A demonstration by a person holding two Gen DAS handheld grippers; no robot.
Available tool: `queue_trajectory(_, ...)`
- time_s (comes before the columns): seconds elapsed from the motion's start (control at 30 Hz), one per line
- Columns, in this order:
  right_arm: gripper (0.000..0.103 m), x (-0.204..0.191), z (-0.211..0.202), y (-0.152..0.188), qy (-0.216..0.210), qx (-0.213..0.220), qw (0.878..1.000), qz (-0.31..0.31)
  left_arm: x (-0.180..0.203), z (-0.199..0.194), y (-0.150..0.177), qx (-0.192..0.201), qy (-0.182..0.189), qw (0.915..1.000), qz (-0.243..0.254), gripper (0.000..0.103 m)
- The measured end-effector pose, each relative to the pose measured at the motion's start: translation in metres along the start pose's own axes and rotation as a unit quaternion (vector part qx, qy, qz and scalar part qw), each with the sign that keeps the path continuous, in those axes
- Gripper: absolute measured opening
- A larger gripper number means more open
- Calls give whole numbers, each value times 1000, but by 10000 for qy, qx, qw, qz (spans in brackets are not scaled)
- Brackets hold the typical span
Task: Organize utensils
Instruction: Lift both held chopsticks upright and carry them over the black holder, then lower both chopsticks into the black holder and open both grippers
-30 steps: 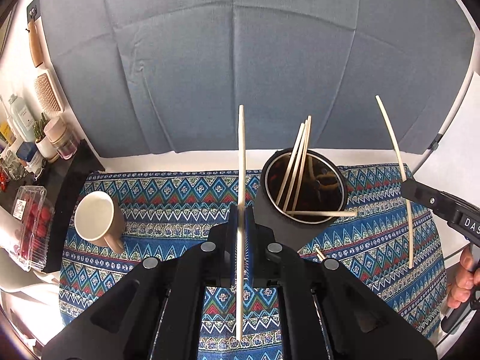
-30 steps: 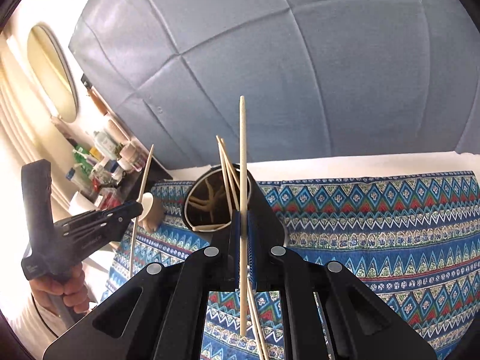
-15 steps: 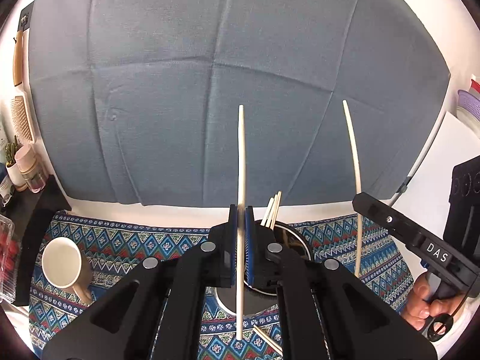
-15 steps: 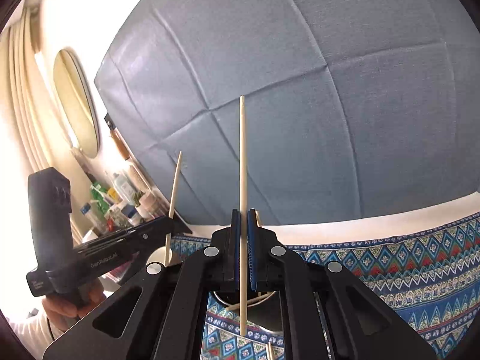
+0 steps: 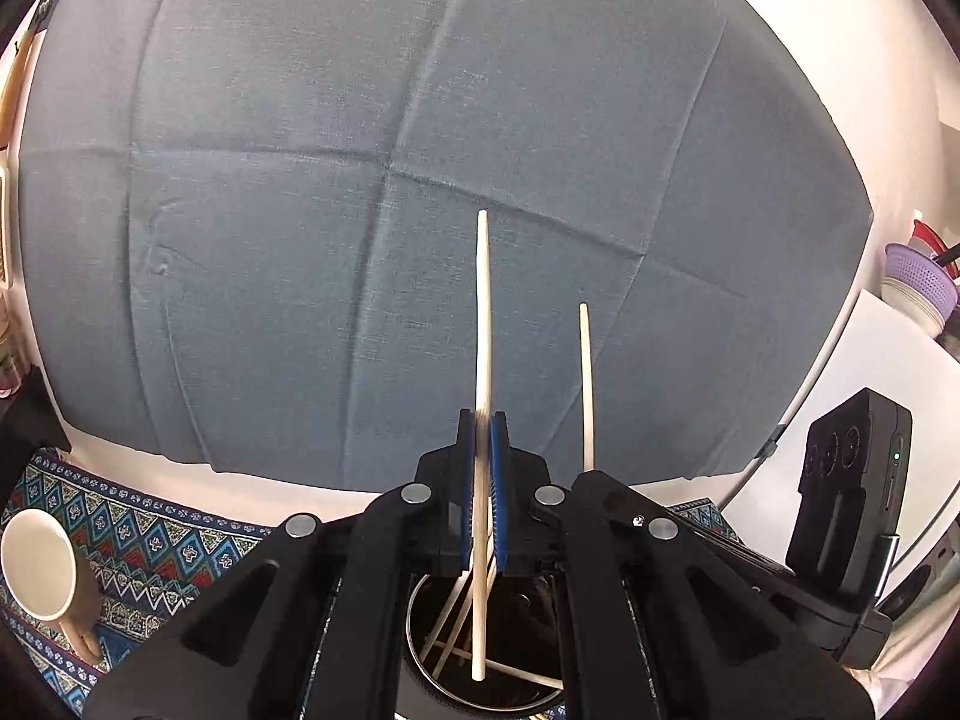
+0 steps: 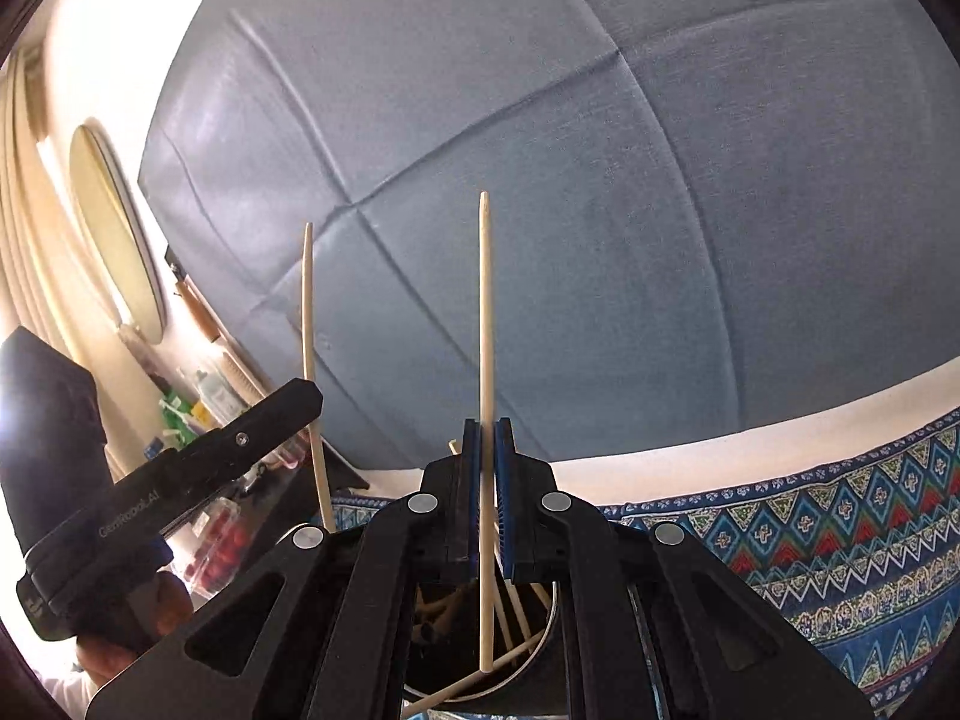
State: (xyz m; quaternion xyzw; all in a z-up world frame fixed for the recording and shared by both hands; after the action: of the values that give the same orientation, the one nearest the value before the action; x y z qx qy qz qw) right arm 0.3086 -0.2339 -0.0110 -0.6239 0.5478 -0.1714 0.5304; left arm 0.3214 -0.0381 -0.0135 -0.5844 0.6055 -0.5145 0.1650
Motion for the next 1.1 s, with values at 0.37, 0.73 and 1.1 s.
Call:
queue_trajectory(0.37, 5, 13, 10, 24, 209, -226, 9994, -132, -13, 16, 37, -280, -148, 9994, -114, 5)
queue_trajectory(0.73, 5, 9, 2, 45, 286, -489, 9978, -335, -13, 8, 59, -461, -194, 9987, 47, 5)
queue_trajectory(1.1, 7, 3, -14, 51, 451, -550, 9961, -513, -9, -8, 73, -573, -107, 9983, -73, 5)
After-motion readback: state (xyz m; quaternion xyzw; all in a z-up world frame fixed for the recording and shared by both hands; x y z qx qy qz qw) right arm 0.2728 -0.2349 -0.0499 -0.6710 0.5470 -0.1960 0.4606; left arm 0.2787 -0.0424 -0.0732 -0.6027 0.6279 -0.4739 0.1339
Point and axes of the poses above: each gripper's, at about its wrist camera, not at the fingertips, and z roughly the way its jaws point, x to its right, y to its underside, the point moved 6 cm from there along z, roughly the way its jaws point, and after that the axes turned 6 degrees about -z, right-handed, at the moved point
